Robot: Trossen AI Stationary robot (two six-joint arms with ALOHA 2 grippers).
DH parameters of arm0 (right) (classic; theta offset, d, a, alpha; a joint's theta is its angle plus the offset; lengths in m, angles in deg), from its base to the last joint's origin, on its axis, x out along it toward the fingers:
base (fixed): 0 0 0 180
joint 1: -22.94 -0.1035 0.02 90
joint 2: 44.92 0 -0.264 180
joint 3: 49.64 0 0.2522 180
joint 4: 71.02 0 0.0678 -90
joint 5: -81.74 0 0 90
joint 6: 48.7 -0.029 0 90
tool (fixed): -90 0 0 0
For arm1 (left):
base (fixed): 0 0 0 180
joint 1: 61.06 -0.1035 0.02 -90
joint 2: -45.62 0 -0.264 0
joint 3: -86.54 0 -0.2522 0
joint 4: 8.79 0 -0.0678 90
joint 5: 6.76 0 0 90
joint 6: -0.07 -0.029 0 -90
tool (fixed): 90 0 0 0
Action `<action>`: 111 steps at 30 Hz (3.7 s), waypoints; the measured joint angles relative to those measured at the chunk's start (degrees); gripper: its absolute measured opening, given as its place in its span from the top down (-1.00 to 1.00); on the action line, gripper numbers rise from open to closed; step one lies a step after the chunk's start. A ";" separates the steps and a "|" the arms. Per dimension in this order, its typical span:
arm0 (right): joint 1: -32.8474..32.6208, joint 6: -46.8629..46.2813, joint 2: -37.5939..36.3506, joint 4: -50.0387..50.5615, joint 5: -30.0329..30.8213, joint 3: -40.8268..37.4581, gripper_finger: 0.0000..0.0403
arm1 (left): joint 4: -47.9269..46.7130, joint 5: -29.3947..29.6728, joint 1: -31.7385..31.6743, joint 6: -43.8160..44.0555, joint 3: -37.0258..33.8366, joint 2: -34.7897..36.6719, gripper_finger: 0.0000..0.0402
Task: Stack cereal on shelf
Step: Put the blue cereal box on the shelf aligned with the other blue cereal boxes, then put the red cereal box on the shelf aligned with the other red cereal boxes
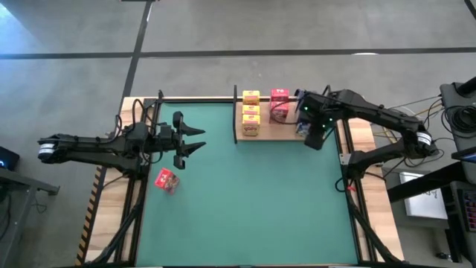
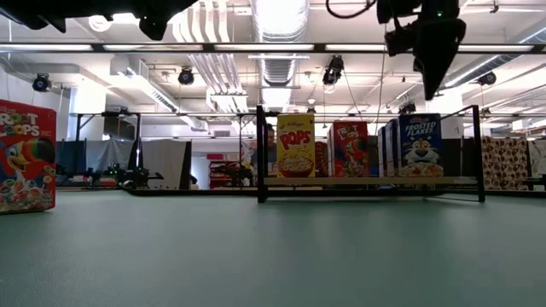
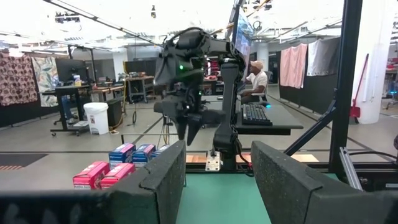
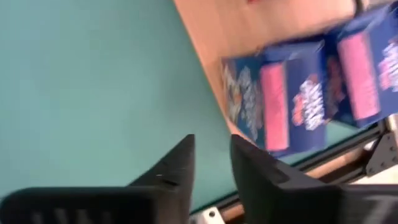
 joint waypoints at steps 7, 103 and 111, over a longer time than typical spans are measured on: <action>0.03 0.27 0.00 0.38 3.58 -4.72 0.93 | 0.00 0.02 0.01 -0.02 0.00 -0.02 0.17; -24.33 14.83 -38.60 -85.23 4.24 -49.81 0.96 | -105.54 2.60 4.93 57.22 50.42 -39.08 -0.08; -24.33 15.31 -41.43 -85.37 4.23 -50.92 0.96 | -113.12 5.09 15.97 71.18 48.19 -36.95 -0.26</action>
